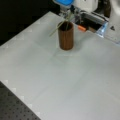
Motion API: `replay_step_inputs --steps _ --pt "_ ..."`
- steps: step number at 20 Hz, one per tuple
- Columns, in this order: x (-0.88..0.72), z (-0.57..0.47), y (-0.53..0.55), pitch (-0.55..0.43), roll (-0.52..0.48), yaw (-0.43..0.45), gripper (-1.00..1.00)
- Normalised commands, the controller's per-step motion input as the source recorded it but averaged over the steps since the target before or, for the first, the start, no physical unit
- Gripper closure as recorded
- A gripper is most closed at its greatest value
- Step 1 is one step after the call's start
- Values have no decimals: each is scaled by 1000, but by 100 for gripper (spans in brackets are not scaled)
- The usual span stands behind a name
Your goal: Flower insertion into a vase
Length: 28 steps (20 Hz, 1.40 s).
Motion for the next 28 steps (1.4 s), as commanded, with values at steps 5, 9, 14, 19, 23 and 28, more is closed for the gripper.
replay_step_inputs --steps 5,9,14,19,23,28 --pt "-577 -163 -435 -109 -100 104 100" --pt "-540 -157 -183 -89 -145 121 100" --pt "-620 -138 -36 -43 -191 106 100" --pt "-693 -112 -71 -47 -148 111 100" --pt "-581 -183 -195 -100 -94 156 100" --pt "-330 -181 -197 -80 -58 157 100"
